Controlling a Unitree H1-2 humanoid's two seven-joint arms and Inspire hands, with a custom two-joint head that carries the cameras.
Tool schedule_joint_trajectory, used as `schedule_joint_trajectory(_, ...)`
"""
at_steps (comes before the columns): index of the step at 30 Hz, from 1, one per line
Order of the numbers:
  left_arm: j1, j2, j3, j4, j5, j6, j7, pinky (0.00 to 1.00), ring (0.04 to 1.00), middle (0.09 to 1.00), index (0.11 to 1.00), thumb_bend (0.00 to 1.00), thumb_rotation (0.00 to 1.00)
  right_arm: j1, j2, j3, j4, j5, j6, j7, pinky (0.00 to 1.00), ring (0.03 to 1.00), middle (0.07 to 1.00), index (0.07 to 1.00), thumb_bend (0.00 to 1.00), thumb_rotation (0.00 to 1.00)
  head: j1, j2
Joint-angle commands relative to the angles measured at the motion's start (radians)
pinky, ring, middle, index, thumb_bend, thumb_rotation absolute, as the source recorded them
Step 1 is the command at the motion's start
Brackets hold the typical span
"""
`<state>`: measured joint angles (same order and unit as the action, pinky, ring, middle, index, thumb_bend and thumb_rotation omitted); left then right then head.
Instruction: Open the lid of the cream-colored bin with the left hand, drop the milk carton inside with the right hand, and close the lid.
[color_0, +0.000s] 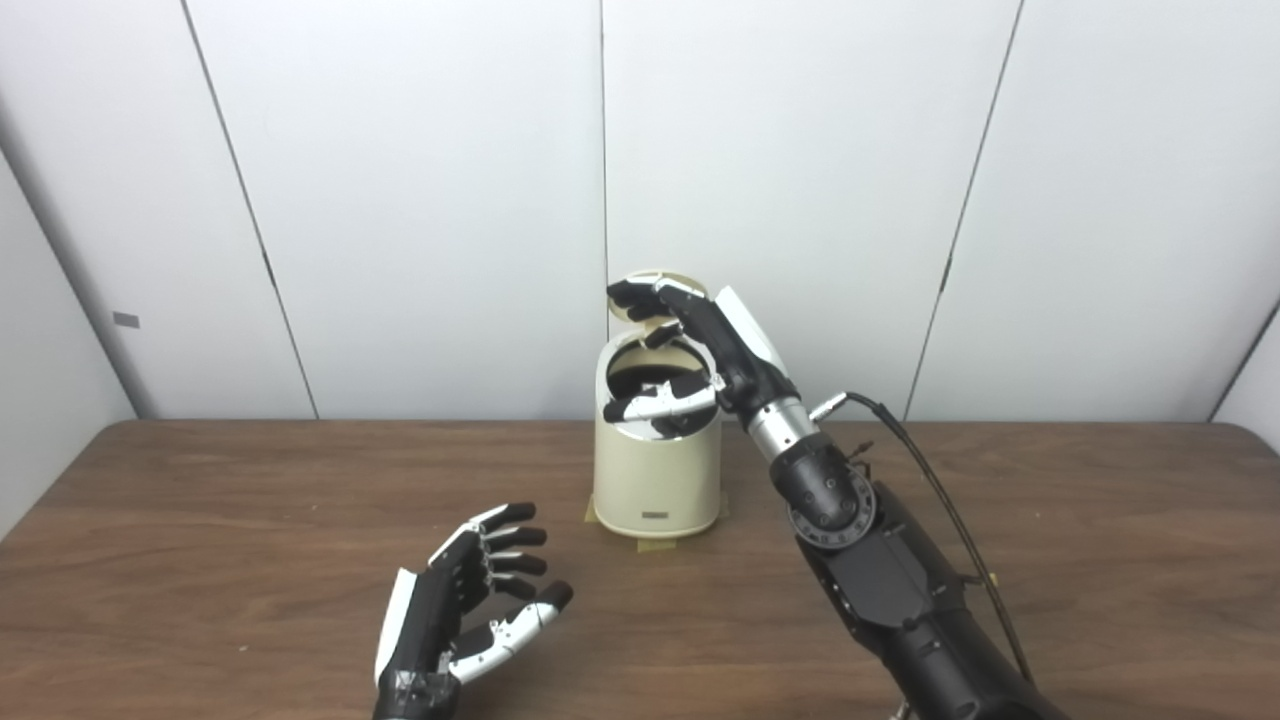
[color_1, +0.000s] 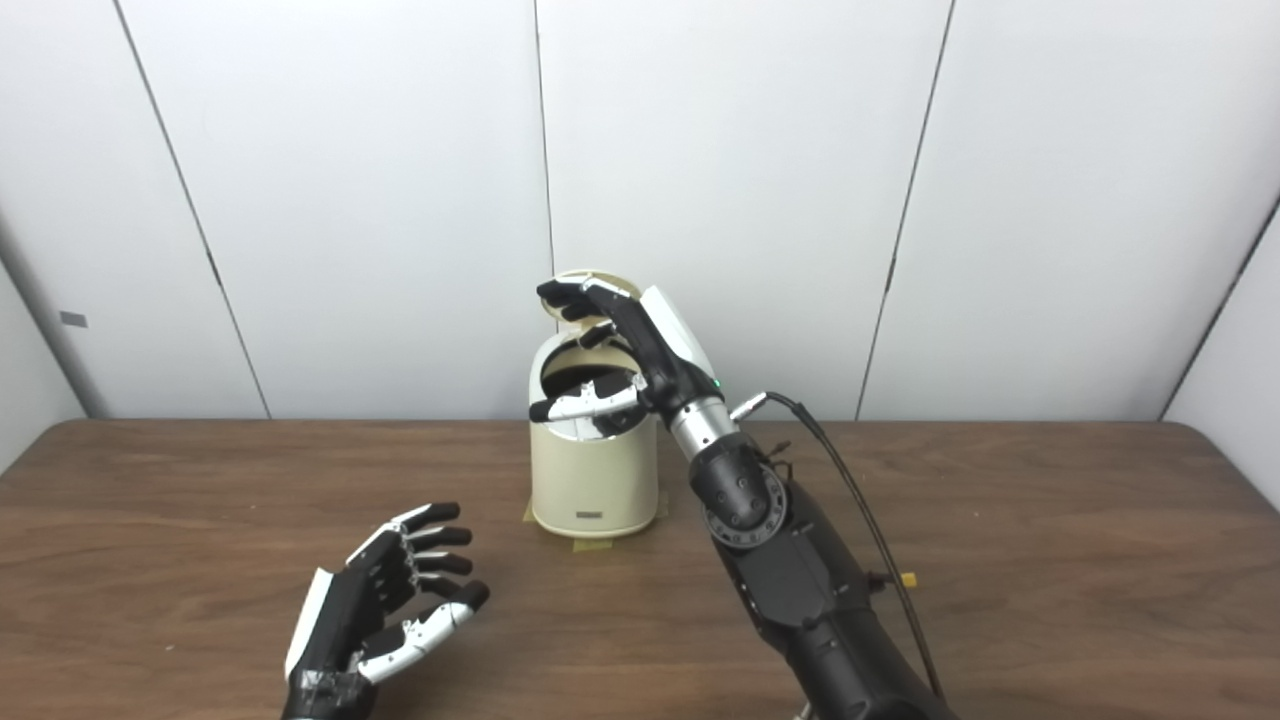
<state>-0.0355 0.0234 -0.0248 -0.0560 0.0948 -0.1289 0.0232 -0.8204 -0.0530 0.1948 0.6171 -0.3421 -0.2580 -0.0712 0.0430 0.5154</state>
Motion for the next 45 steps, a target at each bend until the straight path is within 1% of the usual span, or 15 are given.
schedule_joint_trajectory(1, -0.021, 0.013, 0.000, 0.005, 0.005, -0.022, -0.005, 0.53, 0.613, 0.691, 0.755, 0.69, 0.12, -0.035, -0.008, -0.011, -0.057, 0.012, 0.000, 0.007, 0.62, 0.764, 0.843, 0.789, 0.85, 0.07, 0.000, 0.000)
schedule_joint_trajectory(7, -0.021, 0.018, 0.000, 0.006, -0.001, -0.020, -0.009, 0.54, 0.618, 0.692, 0.754, 0.69, 0.12, 0.025, -0.021, -0.032, -0.187, 0.040, 0.020, 0.043, 0.61, 0.765, 0.862, 0.794, 0.82, 0.06, -0.002, 0.000)
schedule_joint_trajectory(11, -0.020, 0.021, 0.001, 0.005, -0.005, -0.014, -0.011, 0.54, 0.618, 0.694, 0.757, 0.69, 0.12, 0.083, -0.027, -0.052, -0.307, 0.055, 0.029, 0.053, 0.56, 0.723, 0.842, 0.771, 0.80, 0.09, -0.004, -0.001)
schedule_joint_trajectory(13, -0.021, 0.023, 0.002, 0.006, -0.009, -0.011, -0.013, 0.54, 0.618, 0.693, 0.756, 0.69, 0.11, 0.114, -0.026, -0.068, -0.366, 0.093, 0.025, 0.066, 0.48, 0.643, 0.797, 0.726, 0.81, 0.06, -0.005, -0.001)
schedule_joint_trajectory(16, -0.022, 0.027, 0.004, 0.011, -0.012, -0.015, -0.017, 0.54, 0.620, 0.693, 0.756, 0.68, 0.11, 0.155, -0.025, -0.087, -0.428, 0.159, 0.011, 0.092, 0.41, 0.552, 0.744, 0.693, 0.81, 0.02, -0.007, 0.000)
schedule_joint_trajectory(20, -0.024, 0.029, 0.007, 0.016, -0.017, -0.021, -0.025, 0.53, 0.617, 0.695, 0.757, 0.68, 0.11, 0.257, -0.041, -0.103, -0.594, 0.246, 0.043, 0.140, 0.30, 0.415, 0.634, 0.670, 0.77, 0.04, -0.007, 0.000)
schedule_joint_trajectory(23, -0.026, 0.030, 0.009, 0.023, -0.019, -0.026, -0.027, 0.53, 0.614, 0.695, 0.756, 0.68, 0.10, 0.328, -0.037, -0.124, -0.685, 0.321, 0.056, 0.156, 0.29, 0.412, 0.582, 0.635, 0.74, 0.05, -0.006, -0.005)
schedule_joint_trajectory(26, -0.029, 0.032, 0.011, 0.033, -0.018, -0.034, -0.028, 0.53, 0.614, 0.695, 0.757, 0.67, 0.11, 0.420, -0.044, -0.152, -0.772, 0.365, 0.090, 0.157, 0.29, 0.410, 0.558, 0.627, 0.69, 0.10, -0.006, -0.015)
schedule_joint_trajectory(29, -0.031, 0.035, 0.015, 0.040, -0.023, -0.041, -0.030, 0.53, 0.617, 0.697, 0.756, 0.69, 0.11, 0.512, -0.069, -0.176, -0.819, 0.389, 0.132, 0.168, 0.37, 0.488, 0.628, 0.717, 0.64, 0.21, -0.005, -0.019)
schedule_joint_trajectory(31, -0.032, 0.040, 0.014, 0.038, -0.019, -0.043, -0.032, 0.53, 0.617, 0.698, 0.758, 0.68, 0.12, 0.563, -0.075, -0.189, -0.829, 0.411, 0.156, 0.173, 0.48, 0.611, 0.726, 0.783, 0.69, 0.25, -0.003, -0.022)
schedule_joint_trajectory(35, -0.032, 0.048, 0.018, 0.032, -0.025, -0.051, -0.038, 0.54, 0.622, 0.698, 0.760, 0.68, 0.12, 0.629, -0.091, -0.203, -0.792, 0.420, 0.127, 0.182, 0.60, 0.758, 0.838, 0.848, 0.73, 0.33, 0.003, -0.030)
schedule_joint_trajectory(38, -0.032, 0.060, 0.015, 0.011, -0.023, -0.053, -0.044, 0.57, 0.657, 0.720, 0.765, 0.68, 0.16, 0.653, -0.098, -0.215, -0.753, 0.463, 0.110, 0.201, 0.66, 0.813, 0.894, 0.891, 0.75, 0.38, 0.009, -0.031)
schedule_joint_trajectory(41, -0.048, 0.072, 0.015, -0.028, -0.026, -0.025, -0.053, 0.65, 0.737, 0.784, 0.792, 0.68, 0.17, 0.664, -0.096, -0.221, -0.730, 0.490, 0.115, 0.212, 0.71, 0.849, 0.923, 0.904, 0.79, 0.39, 0.010, -0.035)
schedule_joint_trajectory(42, -0.062, 0.080, 0.013, -0.041, -0.012, -0.008, -0.054, 0.67, 0.763, 0.805, 0.806, 0.69, 0.19, 0.665, -0.097, -0.220, -0.727, 0.489, 0.113, 0.214, 0.71, 0.850, 0.926, 0.905, 0.80, 0.39, 0.012, -0.039)
schedule_joint_trajectory(45, -0.144, 0.117, 0.008, -0.077, 0.051, 0.049, -0.062, 0.68, 0.792, 0.836, 0.836, 0.74, 0.26, 0.666, -0.100, -0.218, -0.726, 0.488, 0.115, 0.219, 0.73, 0.861, 0.928, 0.906, 0.79, 0.39, 0.013, -0.047)
